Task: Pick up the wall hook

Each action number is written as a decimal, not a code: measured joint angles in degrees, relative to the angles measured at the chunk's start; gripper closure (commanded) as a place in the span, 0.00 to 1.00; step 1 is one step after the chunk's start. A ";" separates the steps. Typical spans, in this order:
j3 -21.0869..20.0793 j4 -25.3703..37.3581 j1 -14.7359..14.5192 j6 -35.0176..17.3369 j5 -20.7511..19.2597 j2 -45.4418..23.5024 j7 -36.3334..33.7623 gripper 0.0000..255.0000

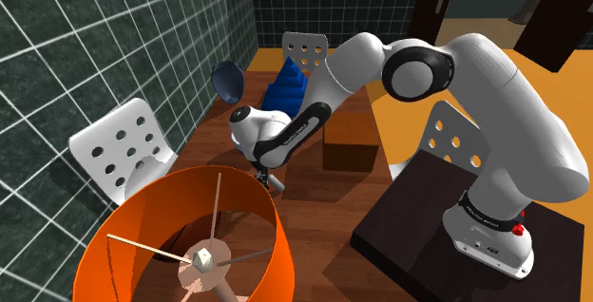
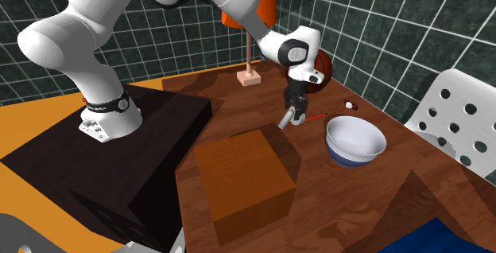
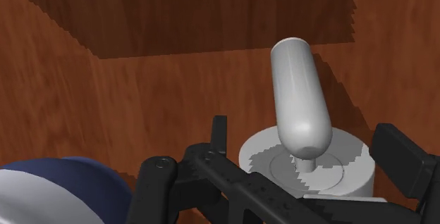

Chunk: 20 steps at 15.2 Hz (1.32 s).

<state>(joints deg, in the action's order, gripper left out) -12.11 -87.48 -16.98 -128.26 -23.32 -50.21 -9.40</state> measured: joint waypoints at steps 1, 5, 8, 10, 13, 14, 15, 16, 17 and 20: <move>0.09 0.15 -0.11 -0.30 -0.10 -0.47 -0.14 0.00; 0.13 0.72 -0.30 -0.39 -0.15 -1.08 -0.22 1.00; 0.11 0.77 -0.35 -0.41 -0.15 -1.10 -0.25 1.00; 0.10 0.87 -0.37 -0.38 -0.14 -1.15 -0.24 1.00; 0.09 0.60 -0.24 -0.28 -0.11 -0.83 -0.15 1.00; 0.03 0.18 -0.13 -0.13 -0.05 -0.30 -0.11 1.00; -0.07 -0.01 -0.07 0.21 0.05 0.23 -0.04 1.00; -0.16 0.06 0.06 0.64 0.18 0.61 0.19 1.00; -0.29 -0.24 0.08 0.96 0.29 1.20 0.19 1.00; -0.68 -0.86 0.34 2.19 0.71 3.08 0.54 1.00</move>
<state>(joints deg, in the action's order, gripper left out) -12.80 -88.34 -16.65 -126.07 -22.61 -47.12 -8.86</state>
